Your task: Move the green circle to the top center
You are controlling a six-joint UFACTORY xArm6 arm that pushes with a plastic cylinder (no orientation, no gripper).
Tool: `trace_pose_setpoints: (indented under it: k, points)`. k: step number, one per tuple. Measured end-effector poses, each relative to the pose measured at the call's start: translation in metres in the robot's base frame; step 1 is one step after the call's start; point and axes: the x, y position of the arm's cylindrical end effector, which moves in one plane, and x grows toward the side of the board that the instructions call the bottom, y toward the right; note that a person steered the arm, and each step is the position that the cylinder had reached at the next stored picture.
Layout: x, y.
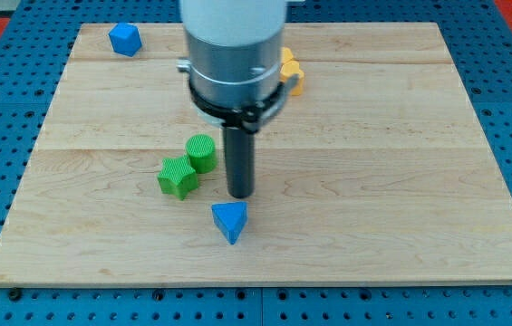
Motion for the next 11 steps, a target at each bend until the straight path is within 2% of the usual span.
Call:
trace_pose_setpoints:
  k: [1,3,4,6,7,8,9,10,11]
  points:
    - [-0.050,-0.014]
    - [-0.020,-0.023]
    - [-0.041,-0.069]
    - [-0.074,-0.119]
    - [-0.125,-0.145]
    - [-0.168,-0.134]
    - [-0.163,-0.149]
    - [-0.207,-0.159]
    - [-0.217,-0.144]
